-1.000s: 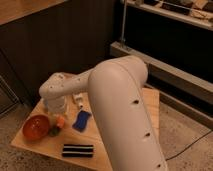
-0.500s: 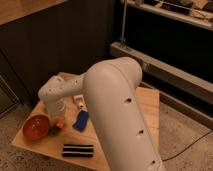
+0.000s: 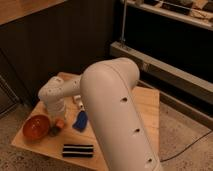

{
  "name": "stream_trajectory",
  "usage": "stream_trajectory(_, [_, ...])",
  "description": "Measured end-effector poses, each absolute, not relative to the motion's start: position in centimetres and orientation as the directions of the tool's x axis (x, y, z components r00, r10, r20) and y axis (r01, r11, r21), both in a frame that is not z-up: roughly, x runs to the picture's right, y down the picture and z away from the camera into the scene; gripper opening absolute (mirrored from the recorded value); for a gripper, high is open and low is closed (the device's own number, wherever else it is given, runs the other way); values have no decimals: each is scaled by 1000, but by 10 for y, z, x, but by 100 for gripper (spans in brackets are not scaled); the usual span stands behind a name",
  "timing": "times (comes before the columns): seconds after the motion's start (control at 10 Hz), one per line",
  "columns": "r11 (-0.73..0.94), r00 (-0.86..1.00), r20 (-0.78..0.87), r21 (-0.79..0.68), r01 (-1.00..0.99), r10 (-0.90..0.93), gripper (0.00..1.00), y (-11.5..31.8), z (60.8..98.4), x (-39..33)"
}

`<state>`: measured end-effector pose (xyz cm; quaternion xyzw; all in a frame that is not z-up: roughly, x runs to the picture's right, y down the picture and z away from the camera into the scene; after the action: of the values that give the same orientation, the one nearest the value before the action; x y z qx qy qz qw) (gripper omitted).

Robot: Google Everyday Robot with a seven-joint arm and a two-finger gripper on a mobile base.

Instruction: Drag the pepper across the table

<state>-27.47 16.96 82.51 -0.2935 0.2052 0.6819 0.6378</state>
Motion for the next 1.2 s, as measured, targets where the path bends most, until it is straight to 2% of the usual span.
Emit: stream_trajectory(1.2, [-113,-35,-682,-70,-991,731,57,170,840,-277])
